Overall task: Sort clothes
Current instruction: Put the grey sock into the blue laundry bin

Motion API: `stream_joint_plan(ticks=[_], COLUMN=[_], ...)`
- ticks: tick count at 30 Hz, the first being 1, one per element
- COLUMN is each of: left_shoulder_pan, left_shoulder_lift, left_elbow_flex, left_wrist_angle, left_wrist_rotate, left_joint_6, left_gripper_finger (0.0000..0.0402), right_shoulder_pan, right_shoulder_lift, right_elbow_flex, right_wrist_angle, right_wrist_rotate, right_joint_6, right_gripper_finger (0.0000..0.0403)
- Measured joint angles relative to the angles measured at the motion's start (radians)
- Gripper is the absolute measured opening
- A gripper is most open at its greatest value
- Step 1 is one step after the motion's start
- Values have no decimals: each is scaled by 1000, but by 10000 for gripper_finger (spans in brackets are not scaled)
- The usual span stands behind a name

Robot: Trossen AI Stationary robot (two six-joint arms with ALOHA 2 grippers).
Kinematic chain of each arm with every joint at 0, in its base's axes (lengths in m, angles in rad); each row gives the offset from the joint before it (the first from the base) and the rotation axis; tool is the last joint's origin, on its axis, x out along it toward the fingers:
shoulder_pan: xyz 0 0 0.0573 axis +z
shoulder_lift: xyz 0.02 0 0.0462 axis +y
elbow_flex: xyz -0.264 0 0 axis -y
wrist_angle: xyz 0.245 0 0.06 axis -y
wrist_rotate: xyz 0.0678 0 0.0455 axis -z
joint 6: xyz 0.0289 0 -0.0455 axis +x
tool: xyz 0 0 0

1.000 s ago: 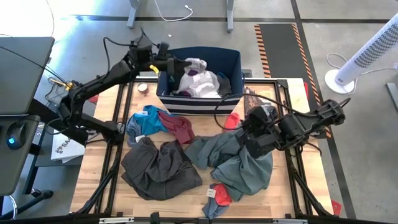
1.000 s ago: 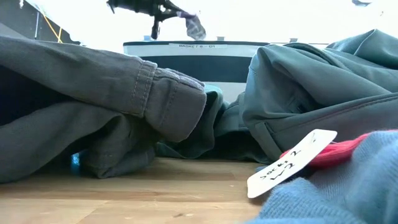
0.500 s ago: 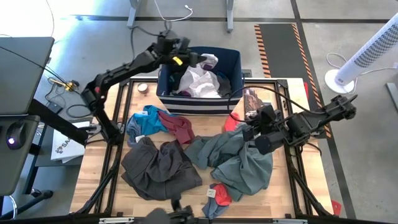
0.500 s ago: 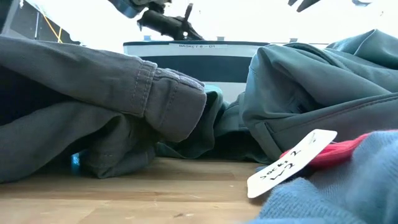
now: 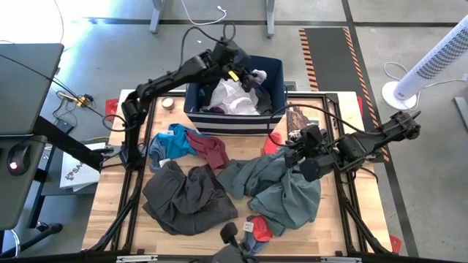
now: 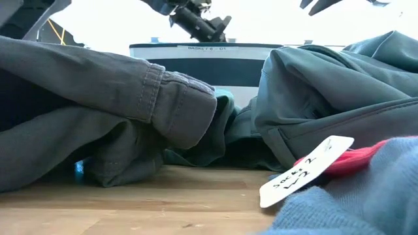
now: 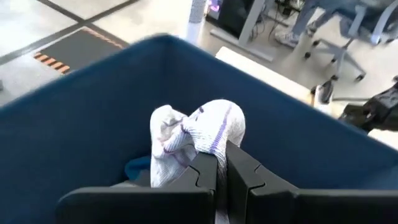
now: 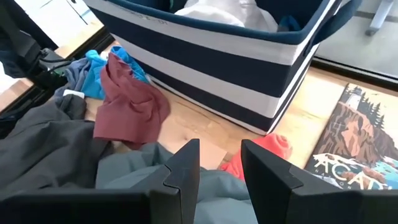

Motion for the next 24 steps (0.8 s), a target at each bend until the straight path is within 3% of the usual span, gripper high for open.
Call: stream_joint_plan(ticks=[5,9,17,20,24], left_shoulder_pan=[-28,-59,-92,-100,-100], left_shoulder_lift=[18,15,16,3,-52], left_elbow_flex=[0,1,1,-1,-1], left_wrist_angle=[-12,0,-41,-64,-58], left_wrist_rotate=[-36,-135,-212,-300,-260], left_joint_6=[44,136,151,125,116], left_gripper_finger=[21,73,176,194,196], right_shoulder_pan=[-10,-10,-61,-93,-155], right_shoulder_lift=[0,0,-4,-4,-4], right_elbow_flex=[0,0,0,0,0], right_wrist_angle=[-2,8,-19,-40,-138], right_wrist_rotate=[-10,-31,-145,-208,-298], right_joint_6=[1,1,50,70,129], right_gripper_finger=[114,114,114,114,114])
